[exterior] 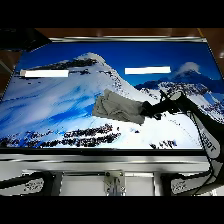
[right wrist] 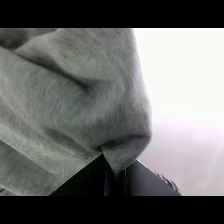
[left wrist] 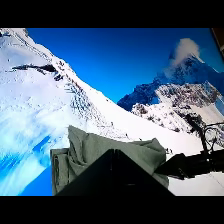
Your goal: Fold the shirts.
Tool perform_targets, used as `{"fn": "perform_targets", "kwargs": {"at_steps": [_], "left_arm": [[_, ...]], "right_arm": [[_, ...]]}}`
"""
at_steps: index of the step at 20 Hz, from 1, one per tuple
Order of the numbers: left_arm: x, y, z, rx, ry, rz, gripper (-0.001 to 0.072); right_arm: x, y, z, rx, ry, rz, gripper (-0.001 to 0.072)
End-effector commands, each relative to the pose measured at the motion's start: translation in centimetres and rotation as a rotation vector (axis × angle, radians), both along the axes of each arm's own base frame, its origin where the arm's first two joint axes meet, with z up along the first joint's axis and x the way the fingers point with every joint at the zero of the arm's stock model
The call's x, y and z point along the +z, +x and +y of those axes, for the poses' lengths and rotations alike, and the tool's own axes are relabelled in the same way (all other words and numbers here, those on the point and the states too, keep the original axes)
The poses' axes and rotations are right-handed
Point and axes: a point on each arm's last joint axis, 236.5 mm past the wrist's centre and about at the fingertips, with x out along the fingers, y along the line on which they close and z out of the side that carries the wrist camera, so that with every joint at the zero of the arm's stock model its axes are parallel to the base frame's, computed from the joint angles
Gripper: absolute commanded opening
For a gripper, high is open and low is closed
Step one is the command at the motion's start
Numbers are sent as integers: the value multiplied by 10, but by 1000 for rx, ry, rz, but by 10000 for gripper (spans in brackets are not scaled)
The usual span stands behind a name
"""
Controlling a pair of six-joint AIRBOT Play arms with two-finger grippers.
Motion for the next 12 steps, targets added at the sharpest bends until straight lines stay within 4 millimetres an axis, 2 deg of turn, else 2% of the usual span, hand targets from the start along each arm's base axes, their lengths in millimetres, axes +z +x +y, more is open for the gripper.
{"fn": "perform_targets", "kwargs": {"at_steps": [1,3,4,6,7,8,10,12], "left_arm": [[0,0,0,2,-2,1,37],[0,0,0,2,-2,0,37],[0,1,0,3,-2,-1,36],[-1,2,0,3,-3,2,37],[-2,2,0,3,-3,4,37],[-3,3,0,3,-3,6,37],[-3,2,0,0,-1,9,37],[-4,2,-1,-1,-1,9,37]], "right_arm": [[62,47,1,6,81,-237,61],[140,69,-7,7,129,-373,60],[183,73,-11,12,150,-425,60],[259,68,-22,51,152,-511,60],[285,63,-32,60,118,-537,60],[299,56,-50,57,54,-531,60],[306,32,-103,30,-117,-433,60],[309,8,-127,41,-172,-365,60]]}}
